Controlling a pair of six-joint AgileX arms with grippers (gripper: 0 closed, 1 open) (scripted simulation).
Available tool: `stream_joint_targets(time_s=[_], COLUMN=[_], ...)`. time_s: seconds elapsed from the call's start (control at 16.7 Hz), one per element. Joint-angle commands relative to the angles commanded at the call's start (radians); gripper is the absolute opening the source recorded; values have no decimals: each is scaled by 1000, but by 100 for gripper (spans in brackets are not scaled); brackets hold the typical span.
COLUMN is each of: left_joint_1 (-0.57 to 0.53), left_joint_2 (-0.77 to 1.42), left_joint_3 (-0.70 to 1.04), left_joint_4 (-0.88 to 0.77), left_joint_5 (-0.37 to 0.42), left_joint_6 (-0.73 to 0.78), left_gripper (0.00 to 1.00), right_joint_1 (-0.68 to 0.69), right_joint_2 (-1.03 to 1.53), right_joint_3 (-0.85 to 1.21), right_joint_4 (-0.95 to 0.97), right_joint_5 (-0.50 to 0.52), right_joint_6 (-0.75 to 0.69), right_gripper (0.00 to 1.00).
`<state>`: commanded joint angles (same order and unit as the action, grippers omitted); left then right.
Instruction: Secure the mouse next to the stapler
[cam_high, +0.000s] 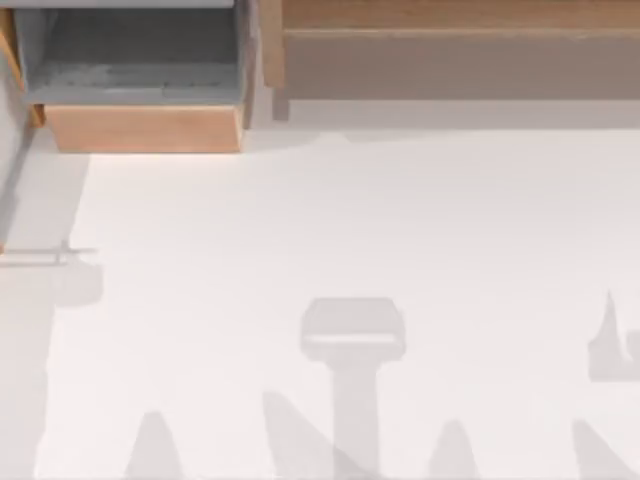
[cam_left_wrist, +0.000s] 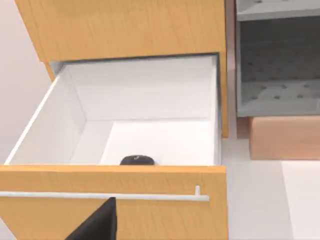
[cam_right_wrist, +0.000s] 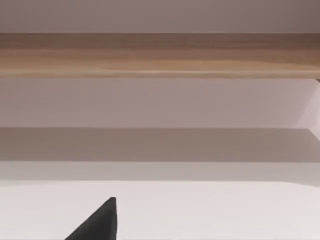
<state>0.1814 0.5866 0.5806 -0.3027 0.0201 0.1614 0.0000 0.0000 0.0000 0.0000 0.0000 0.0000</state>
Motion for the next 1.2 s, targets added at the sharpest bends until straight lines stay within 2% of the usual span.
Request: stream_joint_targets(time_s=[0.3,0.6,0.9,1.2], left_joint_1=[117,186,203,180], left_joint_2=[494,1011,1479,1841], left_joint_3=[487,986,1430,1775], left_joint_4=[-265,-544,-801,-999], left_joint_5=[17,30,35,36], left_joint_6=[116,207,259,281], left_gripper=[100,100,100,100], right_joint_1=[0,0,0,0], right_joint_2=[0,0,0,0], right_joint_3=[0,0,0,0], right_joint_4=[0,0,0,0], right_joint_5=[0,0,0,0], right_joint_6=[0,0,0,0], right_gripper=[100,100,100,100])
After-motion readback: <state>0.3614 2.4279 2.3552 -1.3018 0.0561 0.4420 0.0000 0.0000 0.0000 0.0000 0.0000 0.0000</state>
